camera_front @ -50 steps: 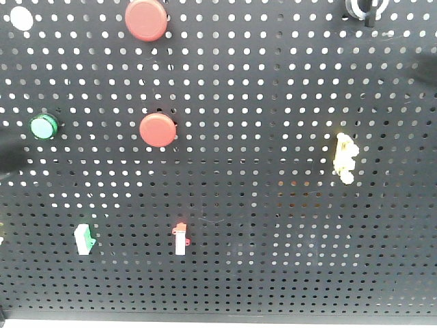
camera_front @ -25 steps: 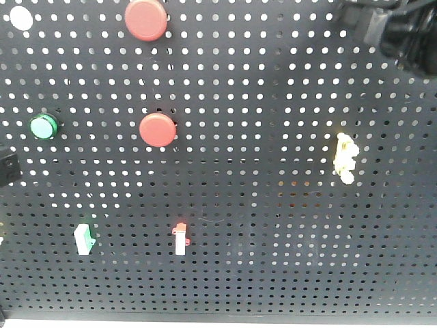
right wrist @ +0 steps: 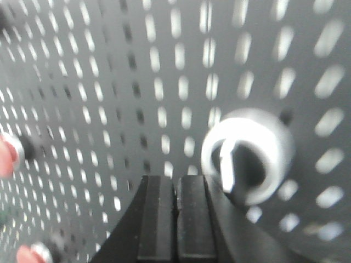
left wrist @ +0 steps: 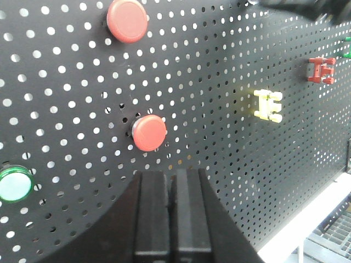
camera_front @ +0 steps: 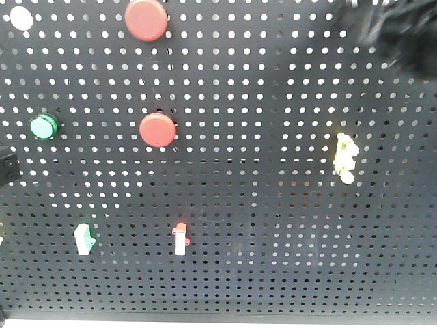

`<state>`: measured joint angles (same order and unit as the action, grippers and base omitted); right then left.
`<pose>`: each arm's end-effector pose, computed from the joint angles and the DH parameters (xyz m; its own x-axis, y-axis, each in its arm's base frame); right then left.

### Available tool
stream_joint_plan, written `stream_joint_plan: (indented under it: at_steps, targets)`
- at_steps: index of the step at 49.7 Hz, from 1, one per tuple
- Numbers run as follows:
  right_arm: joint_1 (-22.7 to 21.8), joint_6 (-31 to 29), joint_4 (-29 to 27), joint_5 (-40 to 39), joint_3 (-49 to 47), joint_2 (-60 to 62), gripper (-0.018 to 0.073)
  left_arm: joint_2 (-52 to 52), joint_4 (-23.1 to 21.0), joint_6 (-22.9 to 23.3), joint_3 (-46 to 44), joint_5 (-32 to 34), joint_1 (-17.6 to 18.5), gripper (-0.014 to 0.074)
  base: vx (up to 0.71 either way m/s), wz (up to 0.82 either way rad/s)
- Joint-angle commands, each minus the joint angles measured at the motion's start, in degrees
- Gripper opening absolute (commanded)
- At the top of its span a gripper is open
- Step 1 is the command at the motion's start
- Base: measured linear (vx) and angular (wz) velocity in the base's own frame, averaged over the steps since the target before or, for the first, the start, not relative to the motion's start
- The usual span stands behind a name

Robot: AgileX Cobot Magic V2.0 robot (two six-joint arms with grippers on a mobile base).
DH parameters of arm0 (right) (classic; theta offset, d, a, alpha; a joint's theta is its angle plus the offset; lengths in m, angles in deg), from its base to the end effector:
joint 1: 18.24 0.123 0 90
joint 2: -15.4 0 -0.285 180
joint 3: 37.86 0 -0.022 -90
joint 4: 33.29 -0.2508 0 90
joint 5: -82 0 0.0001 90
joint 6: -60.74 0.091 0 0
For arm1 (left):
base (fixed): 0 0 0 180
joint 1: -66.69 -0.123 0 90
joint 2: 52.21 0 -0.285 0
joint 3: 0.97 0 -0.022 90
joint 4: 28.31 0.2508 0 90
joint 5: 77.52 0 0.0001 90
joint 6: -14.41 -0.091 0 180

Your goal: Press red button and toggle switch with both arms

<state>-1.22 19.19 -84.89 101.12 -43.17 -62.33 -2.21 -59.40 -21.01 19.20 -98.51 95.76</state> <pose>0.2412 0.0983 0.5065 0.0119 0.1523 -0.9883 -0.5348 0.8361 0.1224 0.1095 -0.0802 0.4496 0.0922 0.0671 -0.9935 0.6329 0.7663 0.1105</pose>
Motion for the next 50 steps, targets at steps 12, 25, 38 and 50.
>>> stream_joint_plan:
  at_steps: [12,25,38,50]
  targets:
    - [-0.1,0.2,-0.9,-4.5,-1.9,0.6,-0.0003,-0.1,-1.1,0.5,-1.6,3.7,0.1,0.0002,0.00,0.00]
    - [-0.1,0.2,-0.7,-6.3,-1.9,0.8,-0.0003,-0.1,-1.1,0.3,-1.6,3.7,0.1,0.0002,0.00,0.00]
    - [-0.1,0.2,0.9,-7.7,-1.9,0.8,-0.0003,-0.1,-1.0,0.3,-1.6,3.0,0.1,0.0002,0.00,0.00]
    - [-0.1,0.7,5.1,-8.7,-1.9,0.8,-0.0003,-0.1,0.4,0.3,-1.6,1.3,0.1,0.0002,0.00,0.00]
